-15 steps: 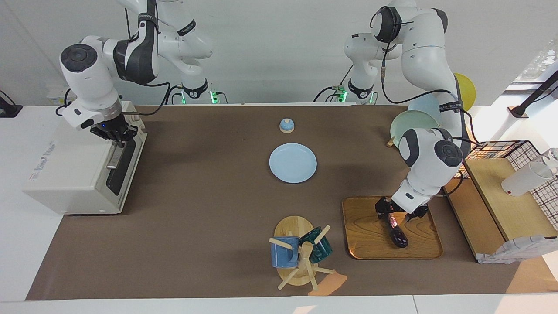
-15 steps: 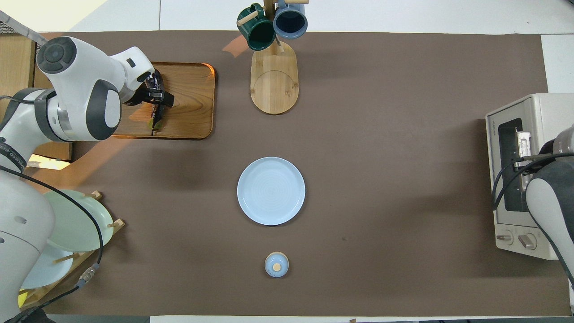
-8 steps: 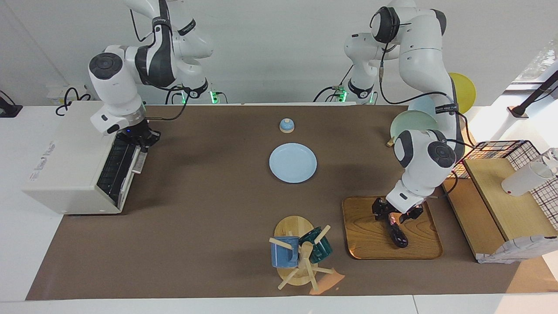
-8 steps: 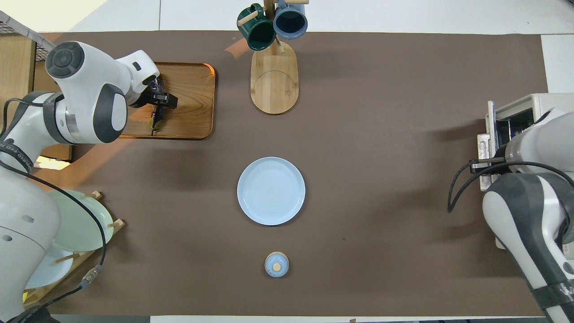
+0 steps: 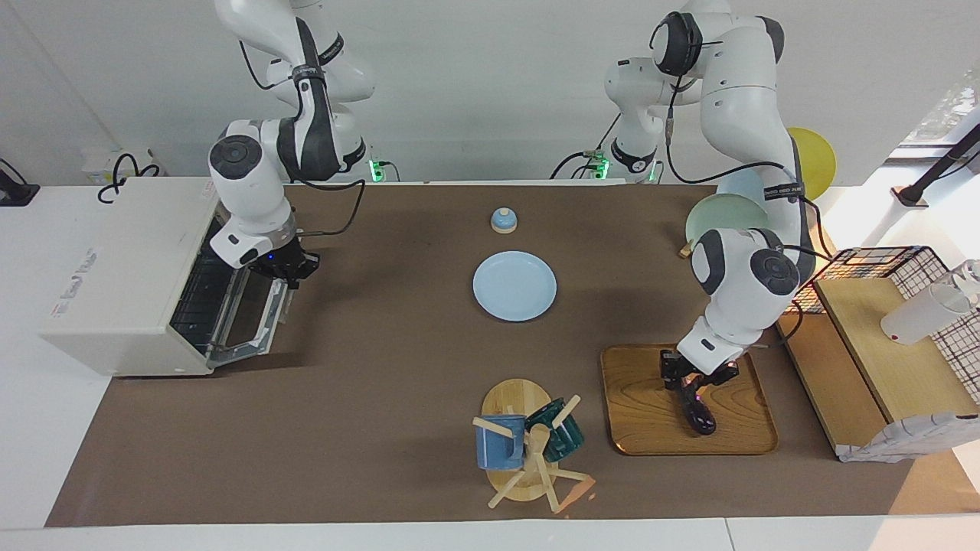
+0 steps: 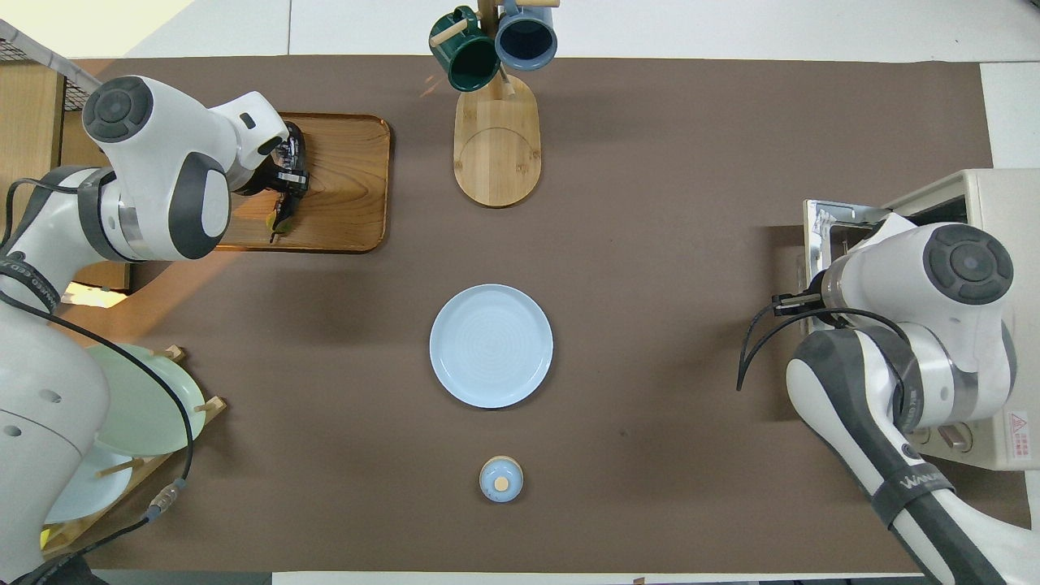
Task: Put eggplant into oven
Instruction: 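Lift the eggplant with the left gripper while the right gripper opens the oven door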
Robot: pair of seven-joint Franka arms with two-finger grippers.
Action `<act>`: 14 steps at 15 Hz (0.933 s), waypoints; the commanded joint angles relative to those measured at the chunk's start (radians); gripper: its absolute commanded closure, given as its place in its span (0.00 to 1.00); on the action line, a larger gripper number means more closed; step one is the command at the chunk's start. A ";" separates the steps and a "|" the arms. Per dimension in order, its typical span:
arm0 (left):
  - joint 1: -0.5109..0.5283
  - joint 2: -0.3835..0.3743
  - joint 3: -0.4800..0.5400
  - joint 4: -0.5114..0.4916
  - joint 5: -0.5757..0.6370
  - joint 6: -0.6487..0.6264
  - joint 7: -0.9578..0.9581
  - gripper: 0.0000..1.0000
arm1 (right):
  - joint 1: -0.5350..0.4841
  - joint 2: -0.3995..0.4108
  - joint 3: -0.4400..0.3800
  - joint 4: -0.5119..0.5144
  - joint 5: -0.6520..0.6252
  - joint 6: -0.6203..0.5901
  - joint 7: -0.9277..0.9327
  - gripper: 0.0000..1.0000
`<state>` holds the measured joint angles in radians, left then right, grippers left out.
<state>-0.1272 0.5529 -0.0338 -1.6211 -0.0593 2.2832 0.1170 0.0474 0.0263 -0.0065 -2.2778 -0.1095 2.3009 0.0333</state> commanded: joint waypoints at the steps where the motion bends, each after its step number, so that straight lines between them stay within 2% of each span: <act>1: -0.006 -0.008 0.008 0.026 -0.013 -0.025 0.010 1.00 | -0.014 0.017 -0.015 -0.022 -0.021 0.058 0.014 1.00; 3: -0.008 -0.031 0.008 0.058 -0.059 -0.100 0.004 1.00 | -0.011 0.024 -0.015 -0.025 -0.021 0.060 0.037 1.00; 5: -0.009 -0.100 0.009 0.055 -0.126 -0.180 -0.007 1.00 | -0.011 0.035 -0.014 -0.031 -0.019 0.060 0.048 1.00; 9: -0.073 -0.232 0.008 0.033 -0.132 -0.349 -0.173 1.00 | -0.009 0.038 -0.014 -0.040 0.031 0.060 0.048 1.00; 11: -0.145 -0.296 0.009 -0.028 -0.134 -0.357 -0.288 1.00 | -0.008 0.038 -0.012 -0.049 0.066 0.057 0.048 1.00; 13: -0.222 -0.341 0.009 -0.074 -0.134 -0.360 -0.406 1.00 | 0.035 0.037 -0.012 -0.042 0.118 0.045 0.051 1.00; 14: -0.260 -0.379 0.009 -0.126 -0.134 -0.347 -0.454 1.00 | 0.045 0.037 -0.012 -0.037 0.134 0.041 0.057 1.00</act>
<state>-0.3138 0.2587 -0.0430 -1.6280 -0.1802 1.9184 -0.2484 0.0603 0.0802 -0.0122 -2.3066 -0.0200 2.3539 0.0746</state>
